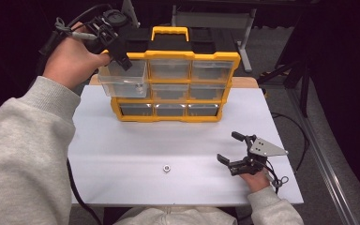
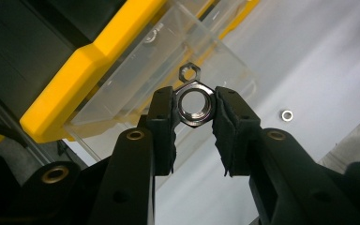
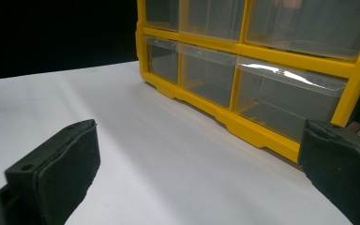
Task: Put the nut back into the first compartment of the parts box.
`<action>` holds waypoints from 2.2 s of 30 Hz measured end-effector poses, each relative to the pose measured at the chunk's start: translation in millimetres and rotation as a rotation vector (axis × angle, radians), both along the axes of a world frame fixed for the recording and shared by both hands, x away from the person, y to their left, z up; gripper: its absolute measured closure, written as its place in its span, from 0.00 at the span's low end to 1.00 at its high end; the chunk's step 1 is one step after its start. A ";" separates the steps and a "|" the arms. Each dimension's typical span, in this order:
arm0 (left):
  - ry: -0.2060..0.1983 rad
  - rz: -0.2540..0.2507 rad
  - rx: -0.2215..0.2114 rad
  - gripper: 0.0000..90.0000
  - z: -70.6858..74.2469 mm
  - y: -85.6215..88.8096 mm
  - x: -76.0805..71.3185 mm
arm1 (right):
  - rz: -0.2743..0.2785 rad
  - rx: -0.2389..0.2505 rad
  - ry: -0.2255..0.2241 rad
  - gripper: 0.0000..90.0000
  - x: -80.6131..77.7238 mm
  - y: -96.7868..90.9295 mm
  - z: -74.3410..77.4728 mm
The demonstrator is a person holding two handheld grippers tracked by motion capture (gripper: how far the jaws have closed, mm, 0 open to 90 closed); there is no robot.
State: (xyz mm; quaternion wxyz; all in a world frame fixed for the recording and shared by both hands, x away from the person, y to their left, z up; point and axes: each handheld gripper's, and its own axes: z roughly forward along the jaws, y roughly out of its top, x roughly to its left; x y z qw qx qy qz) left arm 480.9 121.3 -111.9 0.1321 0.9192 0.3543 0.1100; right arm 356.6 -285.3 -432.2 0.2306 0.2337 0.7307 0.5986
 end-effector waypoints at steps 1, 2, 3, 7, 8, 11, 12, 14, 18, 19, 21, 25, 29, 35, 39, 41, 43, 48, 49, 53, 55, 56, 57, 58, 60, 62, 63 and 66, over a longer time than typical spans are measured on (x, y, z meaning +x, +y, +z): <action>0.011 0.036 -0.007 0.77 -3.2 2.0 5.6 | 0.000 0.000 0.000 0.00 -0.1 0.0 0.1; 0.011 0.036 -0.007 0.77 -3.2 2.0 5.6 | 0.000 0.000 0.000 0.00 -0.1 0.0 0.1; 0.015 0.055 -0.008 0.77 -5.8 3.1 8.6 | 0.001 0.000 0.000 0.00 0.0 0.0 0.0; 0.044 0.101 -0.018 0.77 -14.9 4.0 15.2 | 0.002 -0.002 0.001 0.00 0.5 -0.3 -0.3; 0.046 0.106 -0.023 0.77 -16.9 4.6 16.9 | 0.002 -0.002 0.002 0.00 0.4 -0.1 -0.3; 0.063 0.123 -0.036 0.77 -22.3 6.0 21.5 | 0.003 -0.005 0.000 0.00 0.1 0.2 -0.2; 0.077 0.129 -0.039 0.77 -27.0 7.5 25.7 | 0.003 -0.007 0.001 0.00 -0.1 0.4 -0.2; 0.088 0.137 -0.040 0.77 -31.3 8.3 28.7 | 0.006 -0.009 0.002 0.00 0.0 0.6 -0.4; 0.111 0.144 -0.049 0.77 -41.9 10.0 34.8 | 0.009 -0.015 0.004 0.00 0.3 1.3 -0.9; 0.116 0.148 -0.048 0.77 -44.8 10.3 36.4 | 0.009 -0.018 0.004 0.00 0.3 1.4 -0.9; 0.120 0.150 -0.048 0.77 -47.2 10.7 37.9 | 0.009 -0.018 0.004 0.00 0.3 1.5 -0.9; 0.138 0.145 -0.057 0.77 -53.1 11.8 41.0 | 0.009 -0.020 0.007 0.00 0.5 1.3 -1.1; 0.157 0.149 -0.062 0.77 -59.7 11.5 43.0 | 0.012 -0.025 0.008 0.00 0.5 2.0 -1.5; 0.172 0.151 -0.044 0.77 -64.6 7.3 45.7 | 0.015 -0.030 0.013 0.00 0.9 2.7 -2.0; 0.180 0.155 -0.036 0.77 -67.4 4.0 46.5 | 0.018 -0.031 0.012 0.00 0.5 3.0 -1.9; 0.187 0.156 -0.034 0.77 -68.9 2.8 47.1 | 0.018 -0.031 0.012 0.00 0.6 2.8 -1.9; 0.192 0.157 -0.031 0.77 -70.1 1.9 47.5 | 0.018 -0.031 0.013 0.00 0.7 2.8 -2.0; 0.231 0.144 -0.038 0.77 -73.7 0.2 49.5 | 0.019 -0.033 0.013 0.00 0.8 2.9 -2.1; 0.236 0.140 -0.043 0.77 -74.0 0.1 49.8 | 0.018 -0.035 0.013 0.00 0.8 2.9 -2.1; 0.252 0.140 -0.049 0.77 -74.6 0.9 51.0 | 0.019 -0.039 0.011 0.00 0.9 3.5 -2.4; 0.271 0.139 -0.069 0.77 -75.8 2.4 52.4 | 0.019 -0.040 0.012 0.00 0.8 3.4 -2.3; 0.279 0.142 -0.078 0.77 -76.3 3.1 52.8 | 0.020 -0.039 0.011 0.00 0.8 3.5 -2.4; 0.279 0.141 -0.081 0.76 -76.4 3.5 53.1 | 0.019 -0.040 0.011 0.00 0.8 3.4 -2.3; 0.270 0.147 -0.073 0.74 -76.2 3.6 53.1 | 0.020 -0.039 0.011 0.00 0.8 3.4 -2.3; 0.255 0.160 -0.072 0.66 -75.9 4.3 53.7 | 0.019 -0.041 0.011 0.00 0.9 3.4 -2.4; 0.247 0.165 -0.066 0.60 -75.7 4.1 53.5 | 0.020 -0.040 0.013 0.00 0.9 3.5 -2.4; 0.245 0.169 -0.067 0.58 -75.5 4.3 53.3 | 0.022 -0.039 0.012 0.00 0.9 3.6 -2.5; 0.221 0.168 -0.067 0.54 -72.0 5.5 51.1 | 0.021 -0.041 0.012 0.00 0.9 3.6 -2.6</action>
